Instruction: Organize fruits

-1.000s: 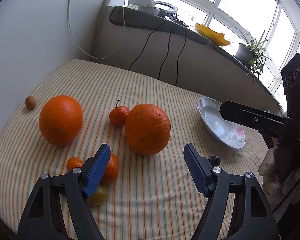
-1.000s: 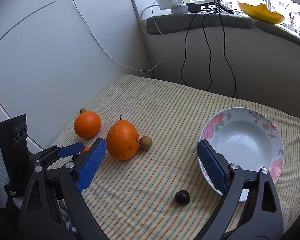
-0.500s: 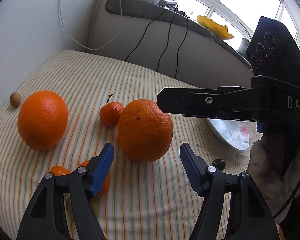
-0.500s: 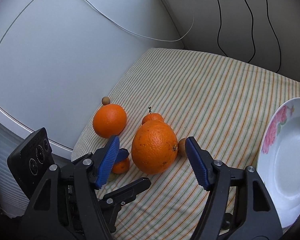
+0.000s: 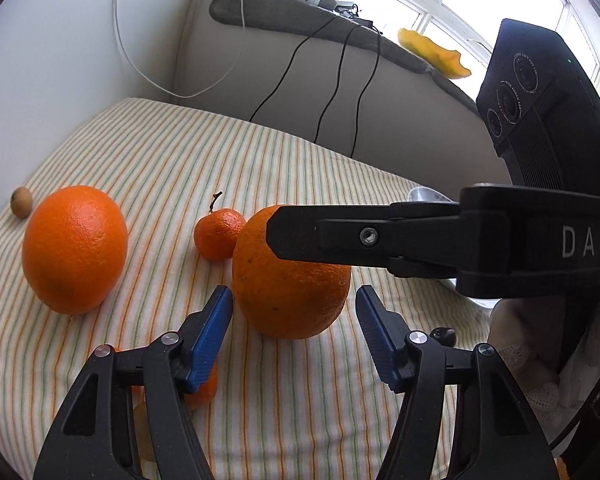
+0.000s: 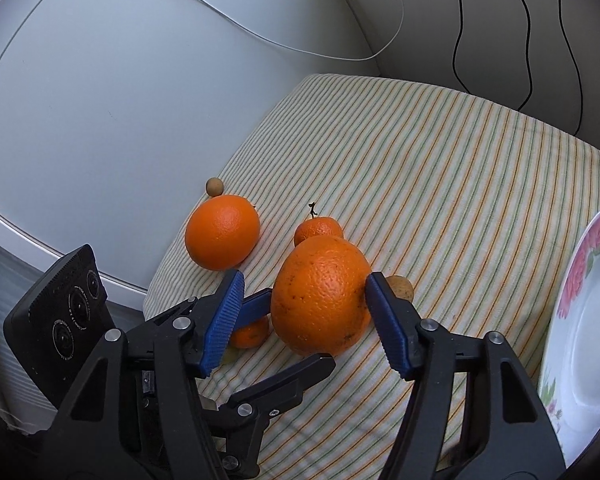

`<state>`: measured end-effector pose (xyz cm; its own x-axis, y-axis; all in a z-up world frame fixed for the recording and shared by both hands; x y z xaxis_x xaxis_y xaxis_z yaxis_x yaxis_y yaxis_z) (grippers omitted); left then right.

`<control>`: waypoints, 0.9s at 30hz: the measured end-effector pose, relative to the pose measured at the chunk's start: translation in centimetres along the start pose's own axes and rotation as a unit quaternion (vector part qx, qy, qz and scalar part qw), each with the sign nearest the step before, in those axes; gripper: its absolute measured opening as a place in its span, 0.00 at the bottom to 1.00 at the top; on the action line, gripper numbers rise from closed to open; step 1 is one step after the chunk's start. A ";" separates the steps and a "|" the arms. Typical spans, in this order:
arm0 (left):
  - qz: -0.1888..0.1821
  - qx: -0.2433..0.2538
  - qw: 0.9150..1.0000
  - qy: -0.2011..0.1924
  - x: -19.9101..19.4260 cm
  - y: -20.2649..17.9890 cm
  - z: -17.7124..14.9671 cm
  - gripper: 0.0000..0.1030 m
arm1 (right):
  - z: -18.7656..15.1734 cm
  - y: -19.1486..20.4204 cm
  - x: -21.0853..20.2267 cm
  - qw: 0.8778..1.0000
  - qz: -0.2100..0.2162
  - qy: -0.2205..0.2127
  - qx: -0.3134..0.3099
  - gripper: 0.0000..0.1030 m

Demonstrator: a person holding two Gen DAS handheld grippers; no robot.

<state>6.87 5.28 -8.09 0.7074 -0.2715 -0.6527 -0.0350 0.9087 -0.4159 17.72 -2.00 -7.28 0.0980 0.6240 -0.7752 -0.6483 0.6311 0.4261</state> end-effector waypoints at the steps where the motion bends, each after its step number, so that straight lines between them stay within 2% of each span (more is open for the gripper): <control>1: 0.000 0.001 1.000 0.001 0.2 -0.1 0.2 0.58 | 0.1 0.1 0.1 1.000 -0.001 0.000 -0.001 0.65; 2: 0.003 0.003 1.000 0.001 0.3 -0.1 0.2 0.55 | 0.1 0.1 0.1 1.000 0.000 0.001 0.000 0.64; 10: 0.002 -0.003 1.000 0.001 0.6 0.0 0.4 0.55 | 0.0 -0.4 1.5 0.999 -0.026 0.024 0.000 0.60; 21: 0.000 0.001 1.000 -0.006 -0.2 -0.4 0.1 0.55 | -0.4 -0.5 0.6 0.999 -0.028 0.014 0.005 0.58; 27: 0.001 0.013 1.000 -0.018 -1.1 -1.4 0.4 0.55 | -0.5 -0.6 -1.3 1.000 -0.013 0.001 0.012 0.57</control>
<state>6.38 4.42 -6.51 0.7325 -0.2586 -0.6297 -0.0180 0.9173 -0.3977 17.56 -3.42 -6.78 0.1139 0.6066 -0.7868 -0.6271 0.6582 0.4166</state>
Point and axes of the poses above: each gripper's, at about its wrist camera, not at the fingertips, and x roughly the way its jaws point, y to its left, z to its top, the point moved 1 cm from there along x, roughly the way its jaws point, and after that the axes turned 5 degrees about -z, right-handed, at the moved point
